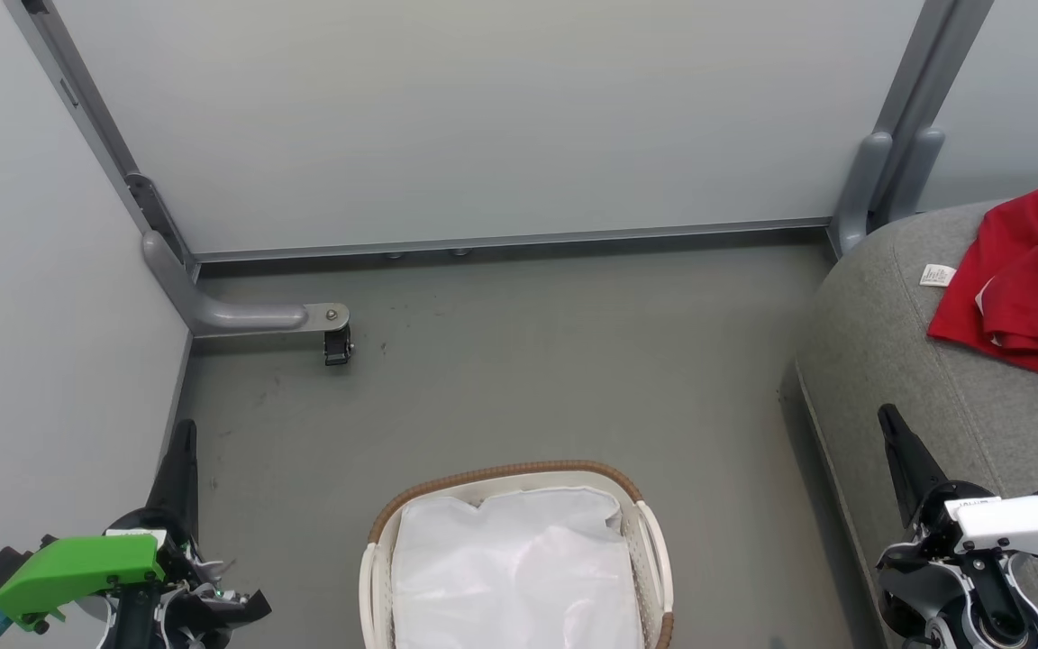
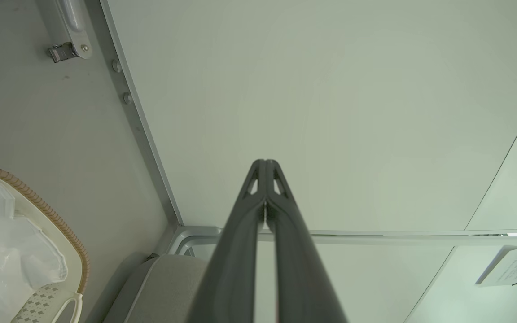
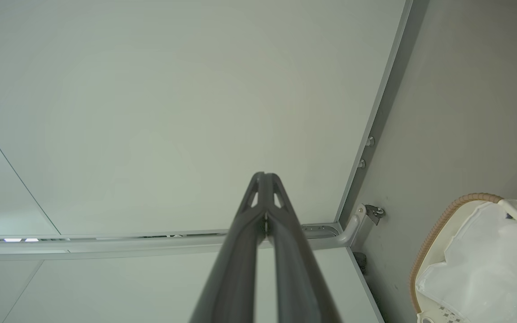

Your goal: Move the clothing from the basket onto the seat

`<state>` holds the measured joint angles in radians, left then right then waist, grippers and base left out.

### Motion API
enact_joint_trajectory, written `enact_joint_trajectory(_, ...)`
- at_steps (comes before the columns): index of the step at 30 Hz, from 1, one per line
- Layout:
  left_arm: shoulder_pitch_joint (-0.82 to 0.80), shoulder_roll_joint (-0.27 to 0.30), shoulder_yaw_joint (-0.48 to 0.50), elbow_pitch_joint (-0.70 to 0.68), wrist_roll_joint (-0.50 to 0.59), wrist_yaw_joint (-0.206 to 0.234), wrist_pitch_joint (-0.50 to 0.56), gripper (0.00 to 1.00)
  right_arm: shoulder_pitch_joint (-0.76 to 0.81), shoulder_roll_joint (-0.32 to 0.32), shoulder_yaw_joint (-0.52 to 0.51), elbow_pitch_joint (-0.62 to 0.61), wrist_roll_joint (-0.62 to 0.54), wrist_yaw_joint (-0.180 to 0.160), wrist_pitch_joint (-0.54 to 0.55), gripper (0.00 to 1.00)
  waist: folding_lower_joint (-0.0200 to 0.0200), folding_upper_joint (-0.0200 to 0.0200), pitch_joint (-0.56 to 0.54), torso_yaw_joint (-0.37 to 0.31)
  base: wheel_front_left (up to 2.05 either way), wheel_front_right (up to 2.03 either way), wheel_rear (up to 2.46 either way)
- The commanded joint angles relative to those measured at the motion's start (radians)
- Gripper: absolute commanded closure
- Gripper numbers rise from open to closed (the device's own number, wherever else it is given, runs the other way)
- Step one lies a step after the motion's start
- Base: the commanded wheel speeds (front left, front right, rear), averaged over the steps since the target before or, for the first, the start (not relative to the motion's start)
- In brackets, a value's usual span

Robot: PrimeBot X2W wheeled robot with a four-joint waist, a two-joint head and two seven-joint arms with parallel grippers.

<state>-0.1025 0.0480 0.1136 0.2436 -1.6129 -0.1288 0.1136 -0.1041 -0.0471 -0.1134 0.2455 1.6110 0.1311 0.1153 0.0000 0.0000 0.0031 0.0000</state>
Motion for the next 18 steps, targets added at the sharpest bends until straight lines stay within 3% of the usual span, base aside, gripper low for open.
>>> enact_joint_trajectory(1,-0.012,0.006,0.003,0.0,0.0,-0.004,0.004,1.0,-0.008,-0.006,-0.002,-0.003,0.004,-0.001,0.001,1.0,0.0,0.0,0.0,0.0,0.0,0.0,0.0)
enact_joint_trajectory(18,-0.012,0.005,0.003,-0.001,0.0,-0.004,0.004,1.0,-0.008,-0.006,-0.002,-0.003,0.004,-0.001,0.001,1.0,0.0,0.0,0.0,0.0,0.0,0.0,0.0)
